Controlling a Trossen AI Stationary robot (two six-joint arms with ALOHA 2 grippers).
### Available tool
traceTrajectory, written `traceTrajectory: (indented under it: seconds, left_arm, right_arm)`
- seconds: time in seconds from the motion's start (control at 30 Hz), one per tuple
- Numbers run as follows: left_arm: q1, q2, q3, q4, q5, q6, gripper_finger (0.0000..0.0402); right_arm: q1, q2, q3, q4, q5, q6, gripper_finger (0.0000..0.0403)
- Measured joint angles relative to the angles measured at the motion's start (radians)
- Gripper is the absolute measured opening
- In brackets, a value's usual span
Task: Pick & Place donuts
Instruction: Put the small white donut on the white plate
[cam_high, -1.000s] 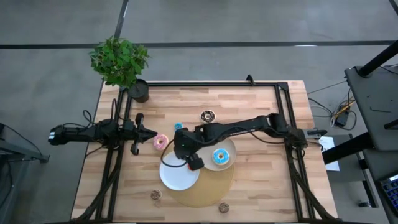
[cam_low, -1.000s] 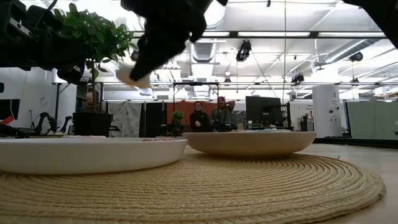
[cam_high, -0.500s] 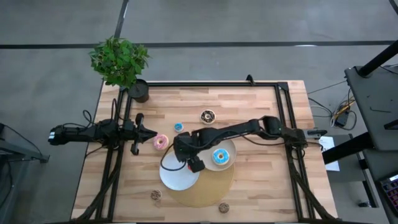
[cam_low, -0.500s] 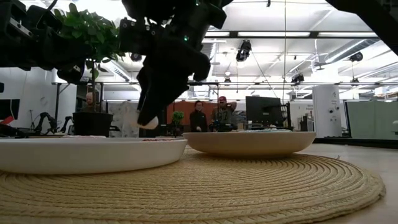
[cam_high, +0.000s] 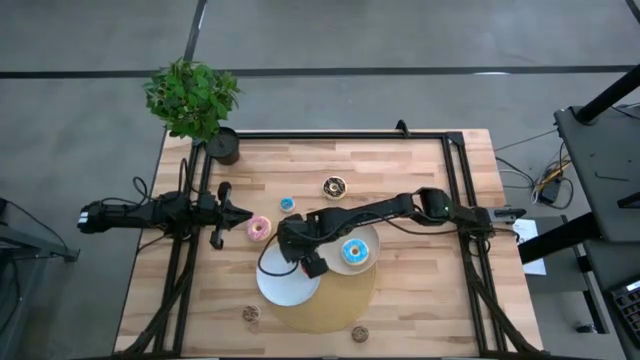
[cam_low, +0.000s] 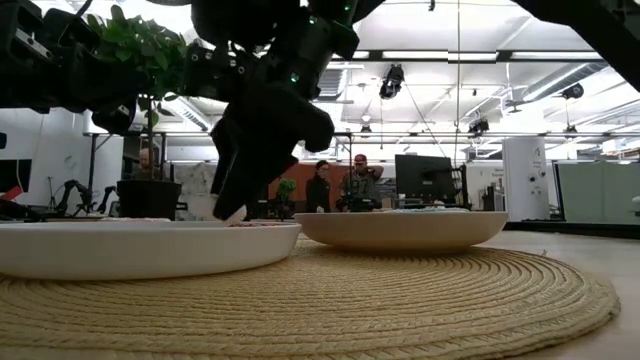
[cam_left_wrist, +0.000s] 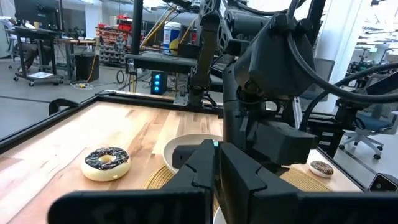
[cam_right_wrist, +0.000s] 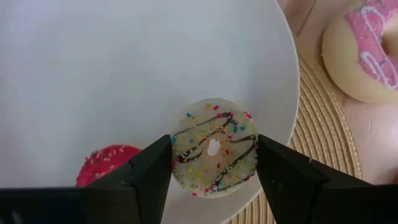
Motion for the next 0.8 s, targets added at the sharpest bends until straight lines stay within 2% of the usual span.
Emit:
traceTrajectory:
  seconds: [0.8]
  left_arm:
    - [0.0, 0.0, 0.0, 0.0, 0.0, 0.0, 0.0]
  right_arm:
    - [0.0, 0.01, -0.002, 0.019, -0.007, -0.023, 0.021]
